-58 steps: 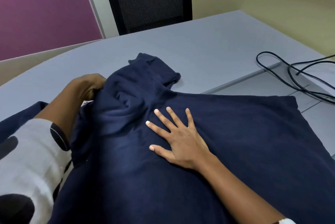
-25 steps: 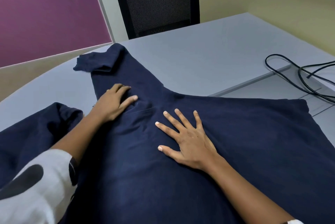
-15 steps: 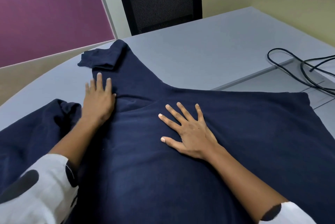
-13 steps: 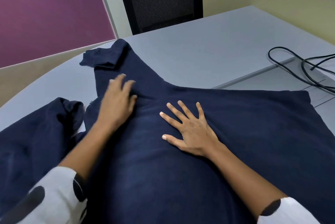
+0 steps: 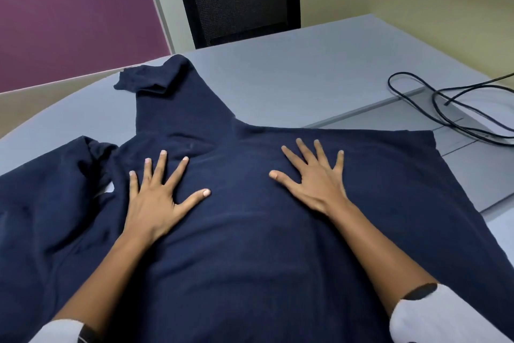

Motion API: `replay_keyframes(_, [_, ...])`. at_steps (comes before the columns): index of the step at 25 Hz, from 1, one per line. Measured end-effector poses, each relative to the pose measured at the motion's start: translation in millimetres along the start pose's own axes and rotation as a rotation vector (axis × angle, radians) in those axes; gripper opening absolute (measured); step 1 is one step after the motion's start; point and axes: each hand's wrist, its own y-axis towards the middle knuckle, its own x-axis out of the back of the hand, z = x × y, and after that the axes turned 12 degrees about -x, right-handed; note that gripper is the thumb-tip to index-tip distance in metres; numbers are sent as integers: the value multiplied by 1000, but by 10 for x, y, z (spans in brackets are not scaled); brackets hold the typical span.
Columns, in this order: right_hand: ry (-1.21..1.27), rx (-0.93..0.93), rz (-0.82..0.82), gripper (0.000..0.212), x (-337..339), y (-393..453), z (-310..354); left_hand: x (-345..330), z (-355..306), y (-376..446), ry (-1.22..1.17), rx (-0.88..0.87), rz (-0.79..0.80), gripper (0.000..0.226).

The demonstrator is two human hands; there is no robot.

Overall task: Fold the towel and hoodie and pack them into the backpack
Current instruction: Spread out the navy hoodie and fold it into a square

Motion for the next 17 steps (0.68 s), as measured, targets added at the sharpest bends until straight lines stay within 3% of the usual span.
replay_keyframes(3, [-125, -51, 44, 86, -6, 57, -247, 7, -31, -181, 23, 27, -10, 93])
replay_keyframes(7, [-44, -41, 93, 83, 110, 59, -297, 26, -86, -275, 1, 54, 61, 94])
replay_keyframes(9, [-27, -35, -12, 83, 112, -262, -364, 114, -97, -309, -93, 50, 96, 96])
replay_keyframes(12, [-60, -7, -153, 84, -29, -1029, -477, 224, -210, -783, -243, -5, -110, 84])
replay_keyframes(14, [-86, -11, -155, 84, -128, -1472, -532, 249, -316, -1312, -266, -96, -180, 79])
replay_keyframes(17, [-105, -69, -112, 84, -143, -1873, -677, 246, -389, -2000, -203, -206, -100, 83])
